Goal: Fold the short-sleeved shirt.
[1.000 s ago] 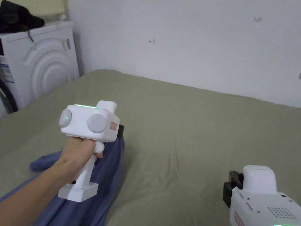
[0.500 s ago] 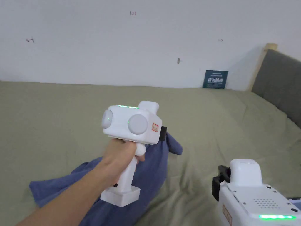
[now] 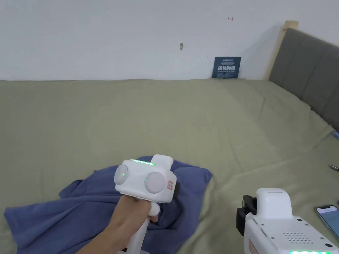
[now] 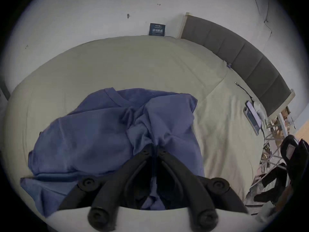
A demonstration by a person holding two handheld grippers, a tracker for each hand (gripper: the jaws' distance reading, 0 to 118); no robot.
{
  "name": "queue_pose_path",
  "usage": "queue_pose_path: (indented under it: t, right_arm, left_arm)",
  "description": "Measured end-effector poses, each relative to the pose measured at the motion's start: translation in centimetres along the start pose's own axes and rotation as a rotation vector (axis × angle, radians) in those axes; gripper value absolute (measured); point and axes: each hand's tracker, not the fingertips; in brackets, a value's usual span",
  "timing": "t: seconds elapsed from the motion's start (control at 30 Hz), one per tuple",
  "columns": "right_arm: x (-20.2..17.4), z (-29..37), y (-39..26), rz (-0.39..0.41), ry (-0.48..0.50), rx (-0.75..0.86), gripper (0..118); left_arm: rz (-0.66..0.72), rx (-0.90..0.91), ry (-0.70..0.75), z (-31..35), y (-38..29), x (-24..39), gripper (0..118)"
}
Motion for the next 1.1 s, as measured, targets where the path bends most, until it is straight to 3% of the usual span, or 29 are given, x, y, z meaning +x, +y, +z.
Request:
queue_pose_path:
  t: [0.03, 0.07, 0.1, 0.13, 0.17, 0.2, 0.27, 0.33, 0.4, 0.43, 0.47, 0.5, 0.8, 1.1]
  right_arm:
    - [-0.1, 0.0, 0.0, -0.003, 0.007, -0.002, 0]
    - [-0.3, 0.1, 0.1, -0.003, 0.01, -0.001, 0]
    - [-0.6, 0.2, 0.2, 0.003, 0.012, 0.002, 0]
    - [-0.7, 0.5, 0.2, 0.008, 0.015, 0.009, 0]
    - [-0.9, 0.8, 0.4, 0.013, 0.017, 0.013, 0]
    - [-1.1, 1.1, 0.5, 0.016, 0.019, 0.017, 0]
    - [-1.3, 1.8, 0.7, 0.015, 0.03, 0.029, 0]
    - [-1.7, 2.5, 0.7, 0.023, 0.037, 0.041, 0]
    - [-2.1, 3.5, 0.7, 0.025, 0.049, 0.055, 0]
    - [-2.3, 3.9, 0.6, 0.027, 0.056, 0.059, 0]
    - [-2.6, 4.4, 0.5, 0.031, 0.057, 0.06, 0]
    - [-2.9, 4.9, 0.3, 0.036, 0.065, 0.066, 0]
    - [-6.5, 7.0, -1.1, 0.07, 0.128, 0.096, 0]
    - [-9.7, 5.8, -1.0, 0.103, 0.173, 0.066, 0]
  left_arm:
    - [-0.003, 0.003, -0.003, 0.1, 0.0, -0.2, 12]
    - [-0.004, 0.008, -0.008, 0.2, 0.0, -0.4, 51]
    - [-0.013, 0.02, 0.005, 0.7, -0.3, -0.1, 51]
    - [-0.017, 0.022, 0.019, 1.0, -0.4, -0.2, 67]
    - [-0.012, 0.041, 0.028, 1.4, -0.9, -0.6, 97]
    - [0.016, 0.11, 0.051, 2.3, -1.5, -0.7, 118]
    - [0.018, 0.115, 0.059, 4.7, -3.1, -0.9, 103]
    - [0.053, 0.231, 0.12, 7.7, -5.5, -1.5, 102]
    - [0.05, 0.316, 0.184, 12.0, -8.2, -2.4, 89]
    - [0.062, 0.348, 0.204, 13.6, -10.0, -2.8, 71]
    - [0.087, 0.372, 0.23, 15.3, -12.2, -3.4, 26]
    - [0.105, 0.365, 0.279, 17.7, -13.9, -4.4, 0]
    - [0.215, 0.357, 0.415, 28.9, -24.8, -9.6, 0]
    - [0.35, 0.295, 0.362, 27.3, -22.2, -17.6, 0]
